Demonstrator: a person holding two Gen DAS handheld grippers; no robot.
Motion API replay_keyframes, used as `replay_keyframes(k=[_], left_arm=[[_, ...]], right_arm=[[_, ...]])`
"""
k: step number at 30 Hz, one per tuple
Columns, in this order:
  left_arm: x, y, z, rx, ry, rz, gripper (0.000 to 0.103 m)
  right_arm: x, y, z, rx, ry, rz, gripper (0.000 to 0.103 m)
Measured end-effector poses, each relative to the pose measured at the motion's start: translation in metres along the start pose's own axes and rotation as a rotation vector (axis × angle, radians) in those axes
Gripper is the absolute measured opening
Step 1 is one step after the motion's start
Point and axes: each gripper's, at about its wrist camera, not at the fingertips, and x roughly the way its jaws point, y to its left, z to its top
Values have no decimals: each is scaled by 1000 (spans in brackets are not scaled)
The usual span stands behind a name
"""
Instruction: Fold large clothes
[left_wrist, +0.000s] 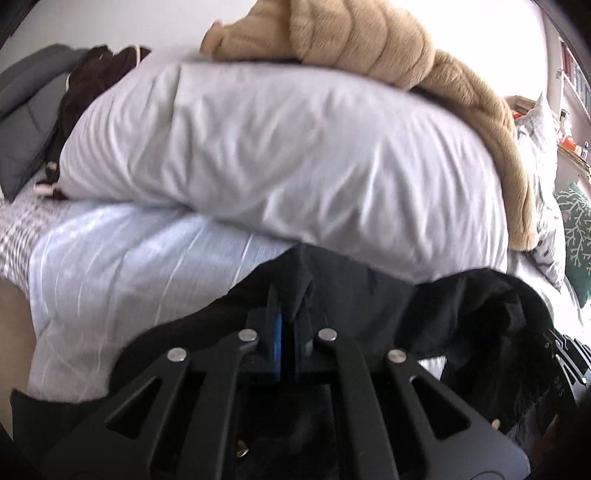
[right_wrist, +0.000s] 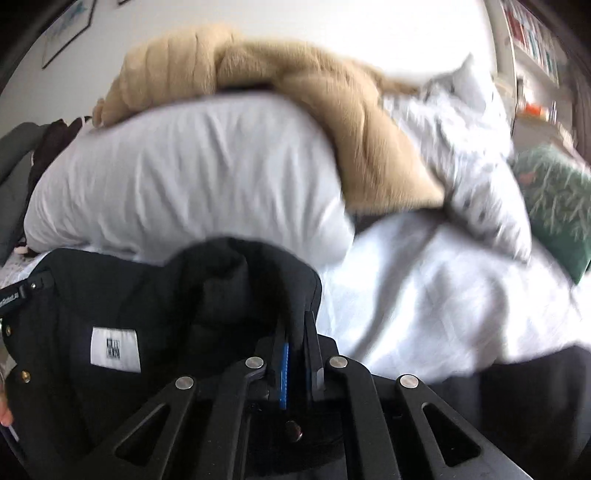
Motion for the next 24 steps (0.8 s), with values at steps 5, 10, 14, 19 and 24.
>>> replay_keyframes(k=[5, 10, 14, 19, 24], left_arm=[[38, 1, -19, 55, 150, 58, 52], [12, 16, -40, 23, 156, 19, 81], [-18, 19, -65, 127, 192, 64, 82], [-69, 14, -94, 241, 203, 79, 83], [-98, -2, -114, 264, 252, 20, 83]], right_arm=[[29, -6, 8, -21, 153, 86, 27], [9, -24, -4, -31, 146, 131, 64], [-22, -38, -11, -104, 155, 125, 66], [-71, -75, -22, -138, 170, 39, 73], [-120, -140, -6, -119, 178, -141, 79]])
